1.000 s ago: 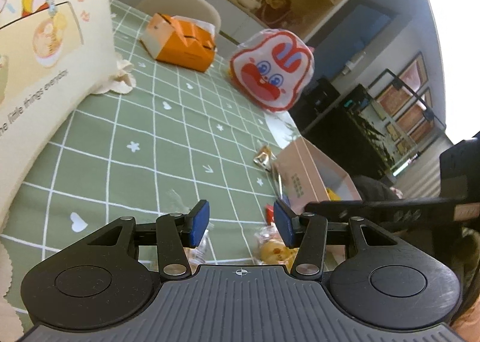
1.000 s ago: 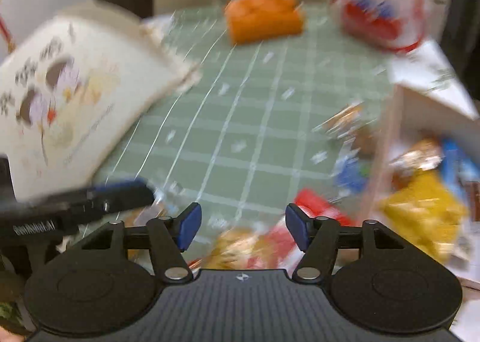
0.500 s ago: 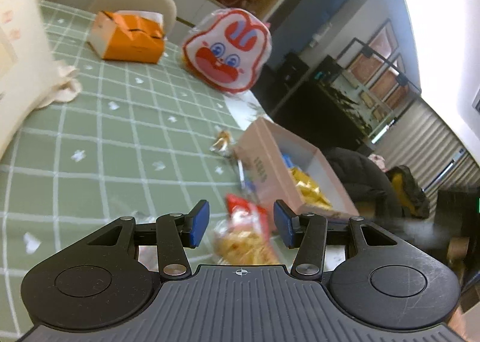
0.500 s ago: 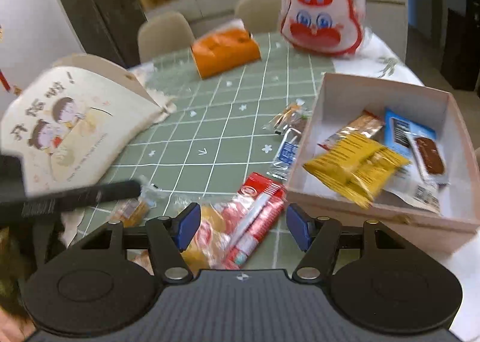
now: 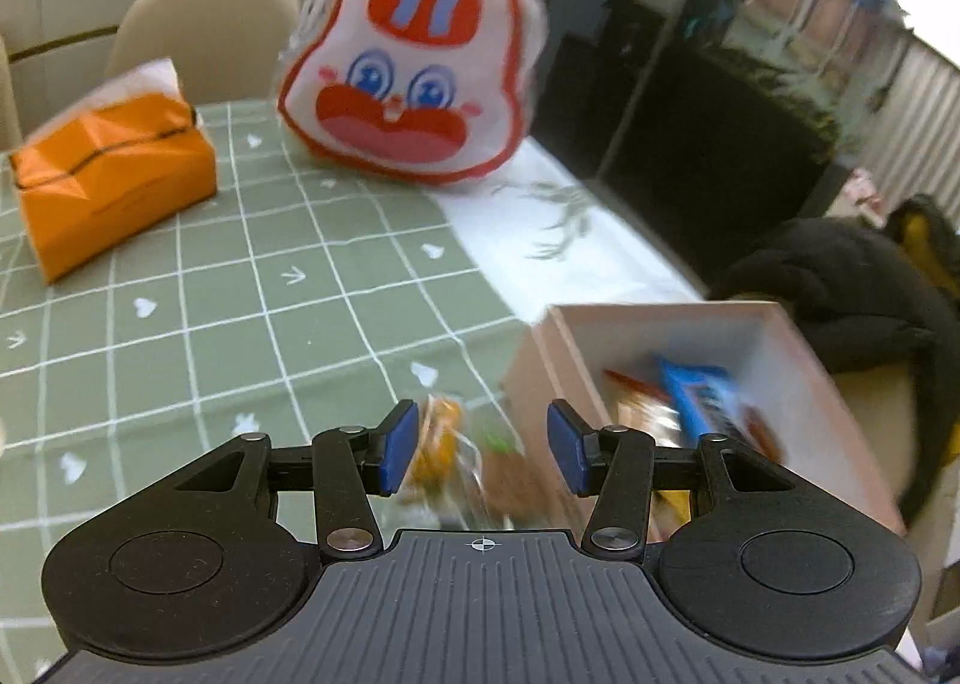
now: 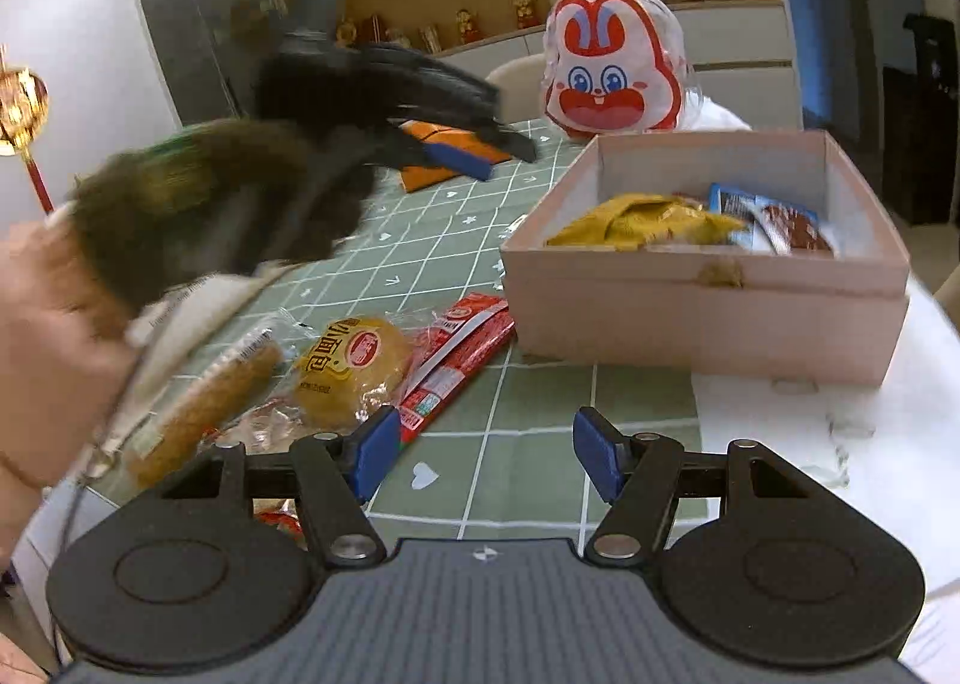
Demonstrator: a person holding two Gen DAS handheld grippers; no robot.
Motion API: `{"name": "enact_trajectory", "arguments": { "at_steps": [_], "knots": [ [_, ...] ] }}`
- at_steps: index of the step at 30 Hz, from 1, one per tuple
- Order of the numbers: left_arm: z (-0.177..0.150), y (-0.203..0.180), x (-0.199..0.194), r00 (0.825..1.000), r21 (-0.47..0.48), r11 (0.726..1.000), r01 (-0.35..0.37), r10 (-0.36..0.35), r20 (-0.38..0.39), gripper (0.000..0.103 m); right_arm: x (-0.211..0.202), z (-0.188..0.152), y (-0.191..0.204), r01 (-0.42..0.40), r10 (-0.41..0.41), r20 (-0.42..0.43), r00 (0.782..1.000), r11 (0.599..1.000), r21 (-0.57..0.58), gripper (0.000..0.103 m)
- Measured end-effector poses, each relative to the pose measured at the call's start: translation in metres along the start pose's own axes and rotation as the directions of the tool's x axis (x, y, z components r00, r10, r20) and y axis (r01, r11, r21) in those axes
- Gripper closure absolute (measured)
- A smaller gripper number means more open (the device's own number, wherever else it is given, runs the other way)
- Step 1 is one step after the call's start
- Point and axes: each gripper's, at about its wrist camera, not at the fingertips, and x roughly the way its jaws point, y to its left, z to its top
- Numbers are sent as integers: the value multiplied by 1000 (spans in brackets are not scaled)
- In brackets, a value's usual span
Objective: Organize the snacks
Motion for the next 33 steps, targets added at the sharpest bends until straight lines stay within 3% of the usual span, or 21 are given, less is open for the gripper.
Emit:
{"name": "enact_trajectory", "arguments": {
  "at_steps": [3,5,10,12,17,22,24,27,29,33],
  "knots": [
    [2,-1,26,999,3,1000,-19,19,-36,50,-1,-5,-6,-28,28,5,1000,999,23,38],
    [-1,-4,34,999,29,999,-42,43,-27,53,-7,-6,-7,-69,68,35,997,997,25,31],
    [-13,-4,25,999,94,996,-9,14,-49,70,-7,-11,-2,-76,76,41,996,997,-7,29],
    [-26,-7,15,999,153,988,-13,20,-45,69,-7,-12,-1,-73,73,44,996,997,-20,29],
    [-57,-7,-19,999,218,976,1,9,-45,69,4,-7,1,-15,15,-2,1000,999,-33,29],
    [-92,7,-60,997,198,978,64,-54,-56,70,13,4,-3,54,-55,-25,998,998,-20,29],
    [-107,14,-73,991,181,976,120,-106,-81,86,19,12,-6,37,-36,-51,998,999,25,29],
    [-130,14,-84,982,210,964,166,-142,-127,87,36,24,-1,4,1,-100,995,998,55,31],
    [-141,11,-91,985,246,957,153,-126,-122,87,53,31,9,13,-10,-138,990,1000,17,38],
    [-144,16,-106,987,218,964,150,-133,-89,86,92,45,27,115,-127,-187,974,991,-73,46]
  ]
}}
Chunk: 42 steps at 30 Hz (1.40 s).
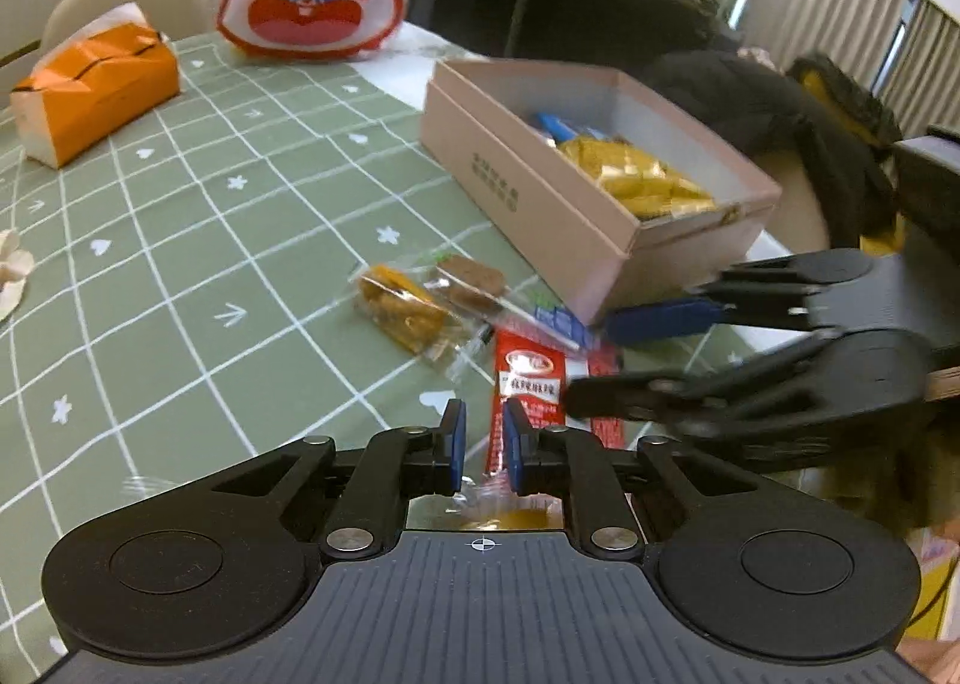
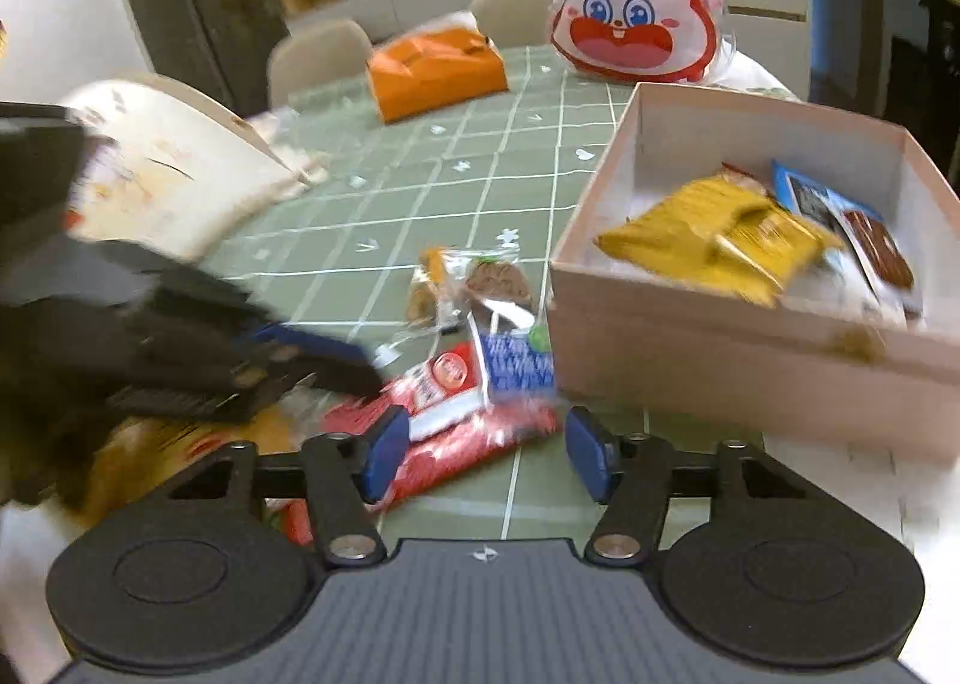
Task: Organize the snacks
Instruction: 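Grasp the small orange stick packet with the left gripper and lift it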
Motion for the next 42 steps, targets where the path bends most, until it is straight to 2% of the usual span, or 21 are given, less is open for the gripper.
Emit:
{"name": "enact_trajectory", "arguments": {
  "at_steps": [2,5,7,9,14,17,19,22,27,29,31,33,36,39,40,42],
  "knots": [
    [7,10,-6,999,-68,998,-11,14,49,84,12,7,6,35,-35,3,999,999,-12,49],
    [18,27,-11,992,-196,980,-45,68,111,83,21,14,15,62,-61,28,998,997,-50,63],
    [23,36,-5,989,-269,961,-70,101,104,82,29,19,18,73,-70,43,997,994,-78,71],
    [26,42,5,990,-326,941,-91,122,77,80,36,24,15,82,-78,46,996,993,-81,73],
    [31,47,24,990,-372,922,-105,132,48,79,37,26,5,57,-56,30,998,997,-44,73],
    [36,45,27,989,-363,927,-89,124,75,79,23,16,-1,10,-10,13,1000,1000,-22,85],
    [42,40,31,991,-346,936,-62,99,89,77,10,5,-1,-38,38,4,999,999,-22,91],
    [48,26,39,995,-267,963,-44,65,72,72,-8,-13,5,-106,106,-10,994,993,-44,91],
    [38,-4,36,997,-115,990,-81,81,-8,71,-29,-22,5,-88,89,22,996,994,-69,90],
    [27,-18,22,996,-68,994,-90,90,5,71,-33,-22,-3,-39,42,43,998,998,-54,84],
    [16,-38,7,993,20,993,-114,113,29,71,-34,-20,-14,7,-6,61,998,1000,-21,60],
    [2,-66,0,992,152,980,-126,122,34,71,-35,-18,-25,49,-51,83,995,999,23,47],
    [-15,-94,3,985,286,944,-164,172,-1,68,-35,-11,-36,71,-76,100,992,996,61,46],
    [-24,-95,7,967,330,912,-241,253,8,68,-35,-7,-36,49,-57,111,992,996,79,41],
    [-26,-91,7,965,322,913,-251,261,12,66,-32,-4,-35,38,-47,113,993,996,80,38],
    [-27,-79,3,969,265,933,-243,249,10,65,-26,0,-26,26,-33,107,994,998,65,36]
  ]
}}
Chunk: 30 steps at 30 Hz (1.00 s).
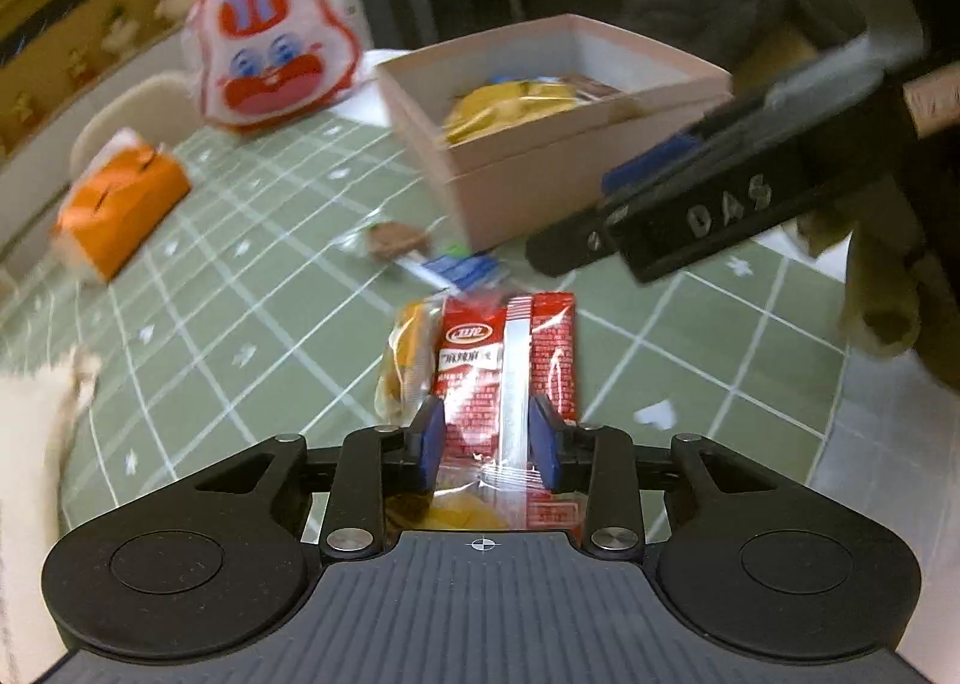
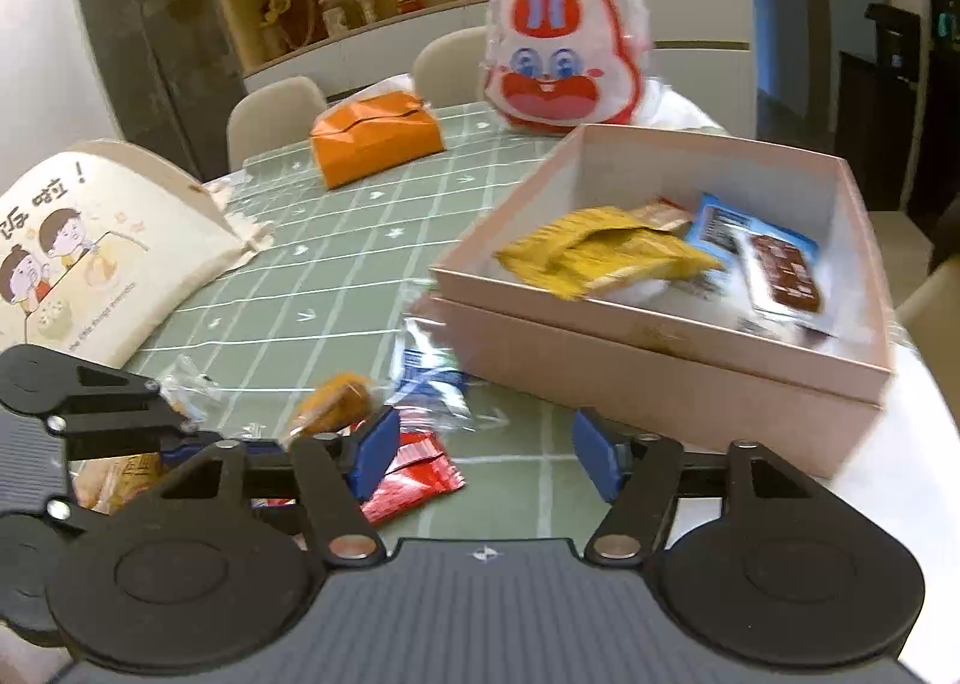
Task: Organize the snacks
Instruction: 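Grasp the small orange stick packet with the left gripper and lift it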
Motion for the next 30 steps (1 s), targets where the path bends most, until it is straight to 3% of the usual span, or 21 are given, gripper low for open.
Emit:
{"name": "enact_trajectory", "arguments": {
  "at_steps": [8,9,10,12,14,16,18,26,27,30],
  "knots": [
    [-14,47,-8,996,-121,989,-90,89,-18,63,62,24,31,21,-20,-97,995,1000,10,37],
    [-16,51,-10,997,-134,988,-81,79,-17,63,70,26,31,14,-9,-110,994,999,39,42],
    [-17,57,-11,998,-159,986,-59,58,-15,64,73,28,32,22,-18,-94,995,999,47,53],
    [-20,68,-17,1000,-224,975,7,-5,10,67,76,28,38,50,-49,-98,994,999,7,63],
    [-18,82,-23,997,-298,953,62,-47,58,67,73,24,40,41,-45,-102,994,999,-35,64],
    [-14,96,-29,993,-369,926,75,-36,111,67,63,18,39,13,-19,-111,994,998,-54,71],
    [-8,108,-31,990,-408,912,36,23,138,67,49,7,37,-26,16,-128,992,997,-77,80],
    [17,111,18,996,-327,941,-86,87,-12,67,-20,-47,26,-35,14,-115,993,983,-179,80],
    [19,112,24,996,-332,939,-91,87,-29,67,-25,-51,24,-24,3,-108,994,982,-190,77],
    [16,116,37,998,-377,925,-50,31,-56,67,-35,-56,21,10,-28,-83,996,976,-216,52]
  ]
}}
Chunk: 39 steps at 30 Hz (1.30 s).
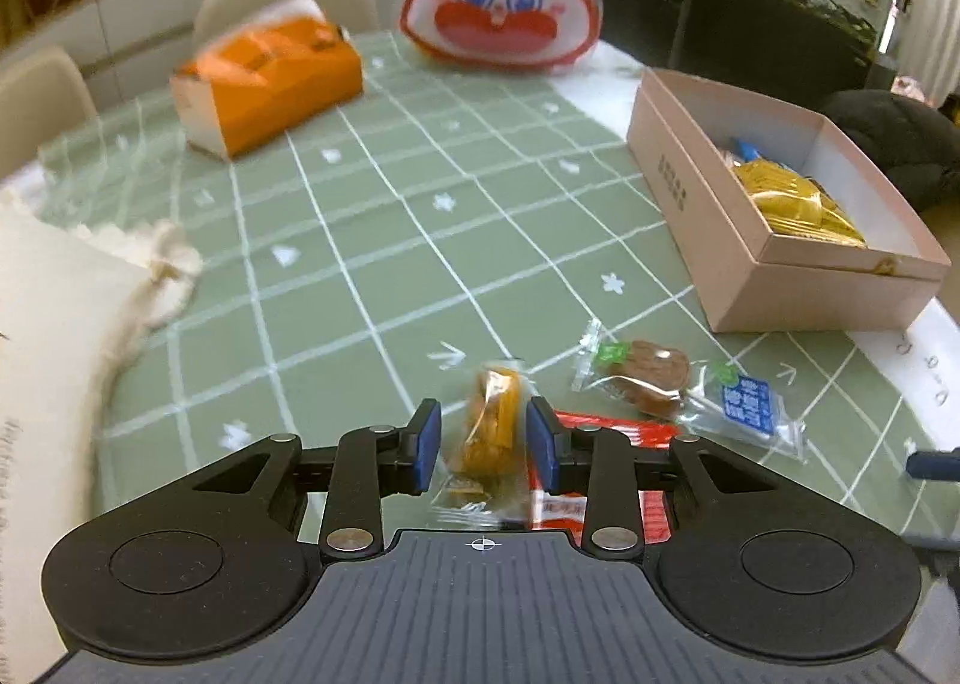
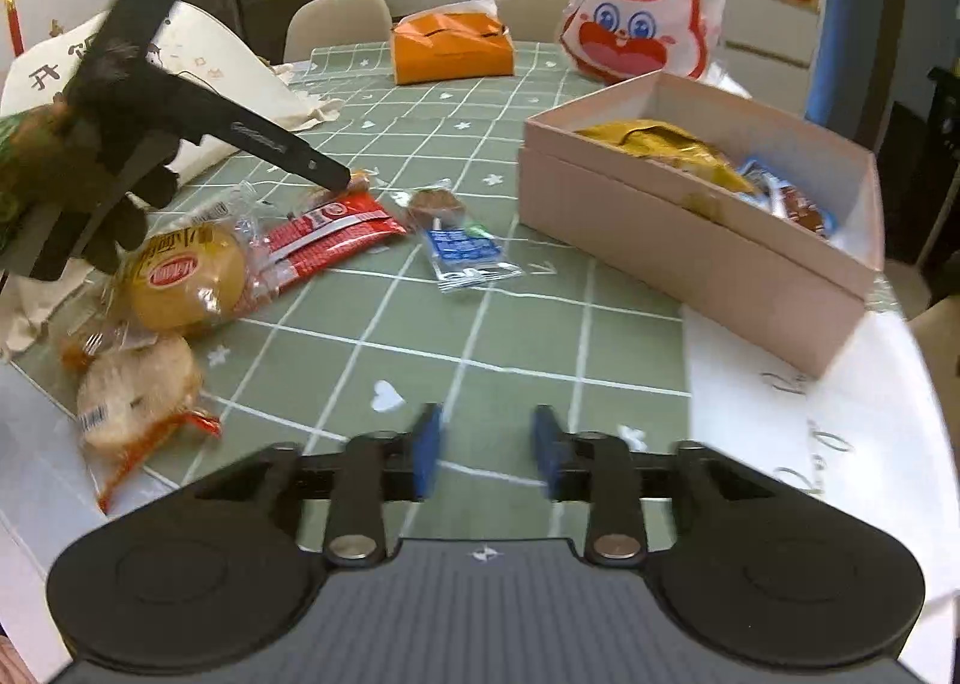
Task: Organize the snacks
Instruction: 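Grasp the small orange stick packet with the left gripper and lift it, then grasp the blueberry yam-stick packet with the right gripper while the left gripper holds its packet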
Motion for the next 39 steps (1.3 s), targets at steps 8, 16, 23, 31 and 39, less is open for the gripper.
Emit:
{"name": "enact_trajectory", "arguments": {
  "at_steps": [8,16,23,31,39],
  "knots": [
    [11,-7,2,996,-43,996,84,-83,39,77,-9,16,-13,-18,12,92,996,998,63,42],
    [45,-29,45,996,-2,997,80,-80,-25,78,-8,3,-18,-16,9,60,998,993,118,38],
    [15,-70,18,964,72,962,265,-261,-60,78,-33,-7,-33,50,-62,102,993,991,122,28],
    [-30,-73,-32,934,20,934,356,-356,38,77,-22,-2,-10,-26,19,98,995,997,75,23],
    [-52,-60,-57,949,-31,950,310,-307,67,77,23,23,4,-26,25,40,999,999,35,34]
  ]
}}
